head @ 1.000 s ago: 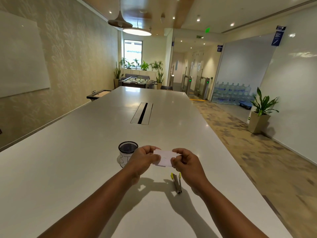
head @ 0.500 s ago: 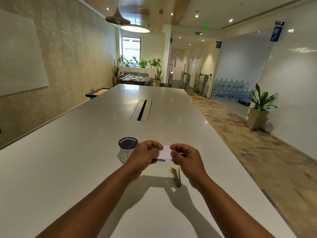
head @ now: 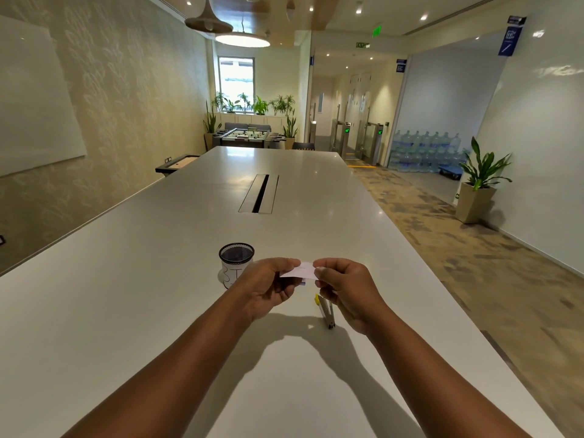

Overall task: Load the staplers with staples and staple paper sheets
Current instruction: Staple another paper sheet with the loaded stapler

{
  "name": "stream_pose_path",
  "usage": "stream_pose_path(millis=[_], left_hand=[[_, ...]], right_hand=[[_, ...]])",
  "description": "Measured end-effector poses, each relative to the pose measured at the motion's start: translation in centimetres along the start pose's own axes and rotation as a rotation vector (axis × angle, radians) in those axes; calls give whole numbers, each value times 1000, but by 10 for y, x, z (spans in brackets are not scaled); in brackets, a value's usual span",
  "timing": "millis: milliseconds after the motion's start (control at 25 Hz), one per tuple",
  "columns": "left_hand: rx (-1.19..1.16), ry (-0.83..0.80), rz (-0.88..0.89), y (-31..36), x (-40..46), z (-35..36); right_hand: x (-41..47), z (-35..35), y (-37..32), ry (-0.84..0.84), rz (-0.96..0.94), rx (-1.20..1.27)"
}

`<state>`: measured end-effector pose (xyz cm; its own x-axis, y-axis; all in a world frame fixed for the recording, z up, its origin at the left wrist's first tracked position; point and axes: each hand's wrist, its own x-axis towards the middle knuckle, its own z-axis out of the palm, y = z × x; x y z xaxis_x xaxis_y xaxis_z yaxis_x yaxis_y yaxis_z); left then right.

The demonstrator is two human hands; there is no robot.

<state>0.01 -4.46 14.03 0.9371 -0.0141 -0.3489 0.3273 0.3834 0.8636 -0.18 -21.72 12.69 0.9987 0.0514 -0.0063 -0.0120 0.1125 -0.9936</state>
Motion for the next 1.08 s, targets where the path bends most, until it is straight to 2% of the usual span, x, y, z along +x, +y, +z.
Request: stream_pose_path(millis=[280,600,840,1080], left_hand=[[-74,-22,-64,4,-6,1],[-114,-26,-57,7,-13,5],[-149,-24,-67,5,-11,4],[-131,-11,-37,6,-10,5]], right_hand=[[-1,0,-6,26,164,277],[-6,3,-13,45,264,401],[-9,1,-18,43,221,459],[-7,0,-17,20,138,314]])
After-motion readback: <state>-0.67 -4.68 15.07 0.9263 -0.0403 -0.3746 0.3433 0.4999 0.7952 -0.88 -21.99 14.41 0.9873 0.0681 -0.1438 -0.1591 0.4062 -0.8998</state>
